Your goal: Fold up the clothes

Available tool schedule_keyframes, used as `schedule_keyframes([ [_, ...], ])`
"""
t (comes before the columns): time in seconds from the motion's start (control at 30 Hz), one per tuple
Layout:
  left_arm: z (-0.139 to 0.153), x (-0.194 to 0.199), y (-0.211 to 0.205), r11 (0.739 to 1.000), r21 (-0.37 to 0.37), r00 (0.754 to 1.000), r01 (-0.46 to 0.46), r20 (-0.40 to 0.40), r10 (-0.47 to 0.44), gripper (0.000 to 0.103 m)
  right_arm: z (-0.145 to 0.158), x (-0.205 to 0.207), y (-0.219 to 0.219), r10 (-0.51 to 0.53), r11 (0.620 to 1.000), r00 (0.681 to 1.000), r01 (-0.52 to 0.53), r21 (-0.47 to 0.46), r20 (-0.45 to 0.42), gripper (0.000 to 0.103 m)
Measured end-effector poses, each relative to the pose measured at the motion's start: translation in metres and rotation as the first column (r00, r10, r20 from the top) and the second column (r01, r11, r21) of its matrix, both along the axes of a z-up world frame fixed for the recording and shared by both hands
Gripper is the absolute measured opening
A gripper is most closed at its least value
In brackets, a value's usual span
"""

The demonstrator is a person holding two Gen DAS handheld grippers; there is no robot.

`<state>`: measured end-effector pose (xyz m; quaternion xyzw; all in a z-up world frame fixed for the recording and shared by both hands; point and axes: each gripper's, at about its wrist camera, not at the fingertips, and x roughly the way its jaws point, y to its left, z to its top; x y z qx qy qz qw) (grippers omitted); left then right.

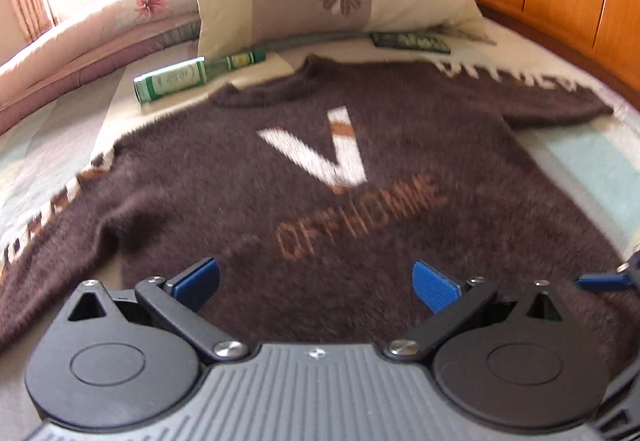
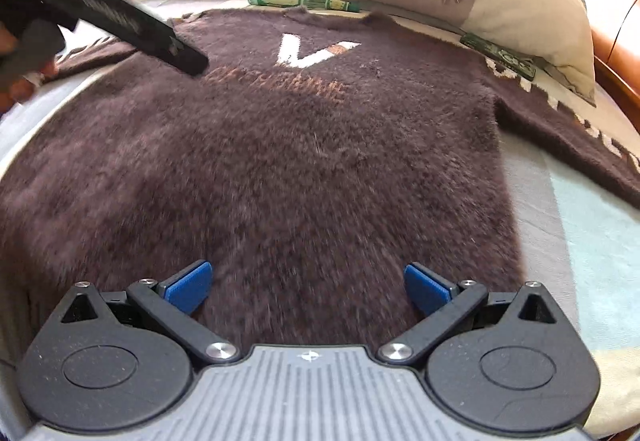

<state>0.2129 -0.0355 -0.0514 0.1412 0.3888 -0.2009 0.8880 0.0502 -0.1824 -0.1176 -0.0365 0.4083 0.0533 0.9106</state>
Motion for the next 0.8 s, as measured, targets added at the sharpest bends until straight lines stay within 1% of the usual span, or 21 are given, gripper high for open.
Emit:
schedule_keyframes([
  [0.03,-0.007,-0.003,-0.002,1.0,0.014,1.0,-0.009,-0.001,0.01,0.102,0.0,-0.005,-0.003,0.003,1.0,1.0,-0.003,0.001,0.0,0.103],
  [0.13,-0.03,-0.013,0.001,0.997,0.044,0.996,-0.065,-0.05,0.067,0.102,-0.002,-0.018,-0.012,0.003,1.0,1.0,-0.003,0.012,0.0,0.103],
  [0.2,-0.043,-0.021,0.008,0.993,0.018,0.988,-0.12,-0.091,0.121,0.102,-0.004,-0.024,-0.018,-0.004,1.0,1.0,0.004,0.018,0.004,0.103],
  [0.23,-0.045,-0.028,0.015,0.987,-0.038,0.984,-0.153,-0.102,0.149,0.102,-0.005,-0.027,-0.02,-0.004,1.0,1.0,0.004,0.018,0.007,0.103],
  [0.27,-0.046,-0.032,0.022,0.981,-0.073,0.978,-0.181,-0.118,0.172,0.102,-0.005,-0.028,-0.02,-0.003,1.0,1.0,0.003,0.016,0.011,0.103],
  [0.3,-0.046,-0.037,0.026,0.977,-0.089,0.975,-0.196,-0.123,0.185,0.102,-0.006,-0.029,-0.02,-0.002,1.0,1.0,0.002,0.013,0.015,0.103],
  [0.47,-0.036,-0.049,0.027,0.977,-0.082,0.975,-0.196,-0.123,0.185,0.102,-0.006,-0.024,-0.017,-0.032,0.999,0.999,0.032,0.008,0.0,0.103],
  [0.63,-0.021,-0.019,0.022,0.978,-0.12,0.986,-0.169,-0.031,0.166,0.102,-0.006,-0.023,-0.015,-0.055,0.998,0.998,0.055,0.005,-0.007,0.103],
  [0.73,-0.019,0.017,0.019,0.981,-0.092,0.984,-0.172,0.029,0.175,0.102,-0.006,-0.022,-0.014,-0.065,0.998,0.998,0.065,0.002,-0.011,0.103],
  [0.77,-0.02,0.029,0.019,0.98,-0.089,0.983,-0.177,0.034,0.18,0.102,-0.005,-0.022,-0.014,-0.067,0.998,0.998,0.067,0.001,-0.015,0.103],
  [0.8,-0.024,0.041,0.023,0.977,-0.089,0.98,-0.195,0.017,0.197,0.102,-0.005,-0.021,-0.014,-0.07,0.998,0.997,0.07,0.001,-0.02,0.103],
])
